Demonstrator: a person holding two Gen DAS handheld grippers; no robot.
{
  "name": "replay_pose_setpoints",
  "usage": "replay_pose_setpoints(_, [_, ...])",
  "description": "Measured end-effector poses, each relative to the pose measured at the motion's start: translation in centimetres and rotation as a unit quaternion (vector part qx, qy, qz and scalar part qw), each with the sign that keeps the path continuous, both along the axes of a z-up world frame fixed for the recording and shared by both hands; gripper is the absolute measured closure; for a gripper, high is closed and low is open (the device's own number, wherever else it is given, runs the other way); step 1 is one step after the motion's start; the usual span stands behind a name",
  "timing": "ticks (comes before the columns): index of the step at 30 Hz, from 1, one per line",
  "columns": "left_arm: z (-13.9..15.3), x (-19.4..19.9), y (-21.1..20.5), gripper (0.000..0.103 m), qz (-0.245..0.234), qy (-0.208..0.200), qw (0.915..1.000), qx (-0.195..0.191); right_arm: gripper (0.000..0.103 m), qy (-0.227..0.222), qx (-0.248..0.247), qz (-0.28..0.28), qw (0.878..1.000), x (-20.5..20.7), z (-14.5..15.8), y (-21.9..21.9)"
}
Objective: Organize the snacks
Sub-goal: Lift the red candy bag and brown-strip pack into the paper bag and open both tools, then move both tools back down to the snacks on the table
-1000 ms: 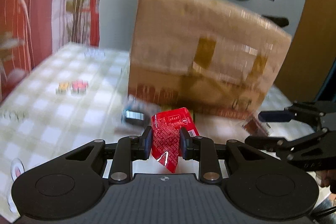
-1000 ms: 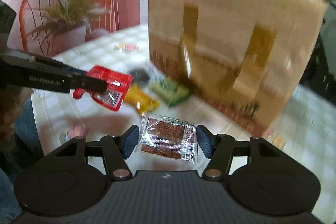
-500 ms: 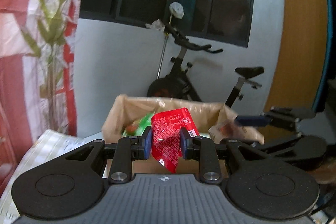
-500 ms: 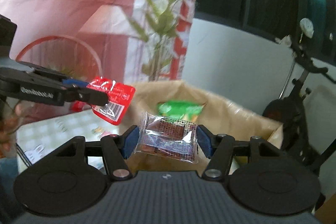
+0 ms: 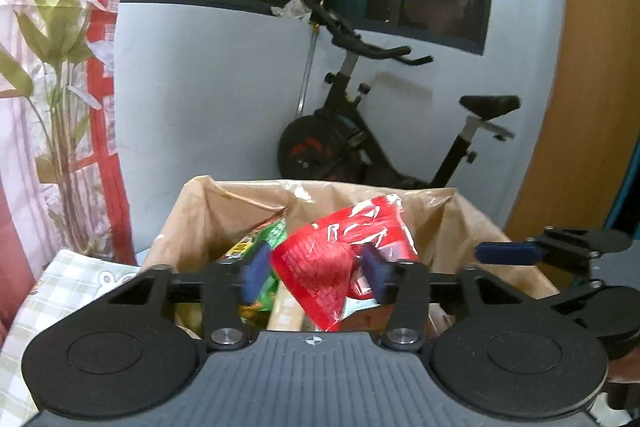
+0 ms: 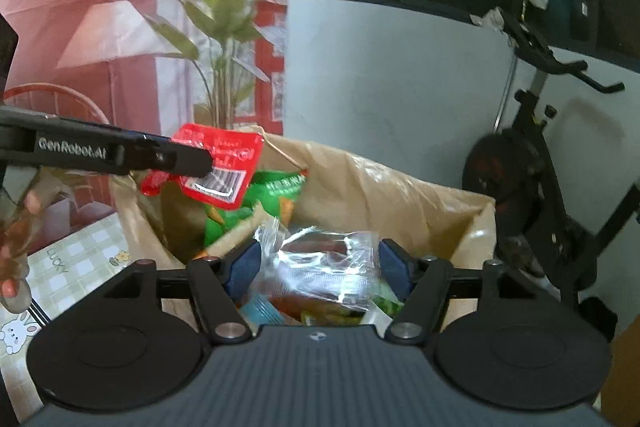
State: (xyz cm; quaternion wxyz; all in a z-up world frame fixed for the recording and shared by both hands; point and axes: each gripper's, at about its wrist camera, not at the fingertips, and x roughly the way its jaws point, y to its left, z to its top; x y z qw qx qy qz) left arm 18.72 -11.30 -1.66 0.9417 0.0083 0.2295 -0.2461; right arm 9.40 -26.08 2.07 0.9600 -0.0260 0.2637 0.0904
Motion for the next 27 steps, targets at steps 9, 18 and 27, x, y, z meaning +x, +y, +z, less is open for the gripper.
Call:
replay_pose_setpoints(9, [0.7,-1.4,4.0,0.046,0.022,0.007,0.9997,0.004,0.035,-0.012,0.019,0.007,1.000,-1.8,1.2,0.9])
replay_pose_setpoints(18, [0.7,-5.1,10.3,0.046,0.051,0.009,0.9980,0.034,0.035,-0.022,0.042,0.066,0.997,-4.5,1.5,6.0])
replay_pose_setpoints(27, [-1.8,-7.6,15.5,0.046,0.074,0.039,0.9954,0.048,0.035,-0.004,0.062,0.105,0.993,-6.4,-1.1,10.9])
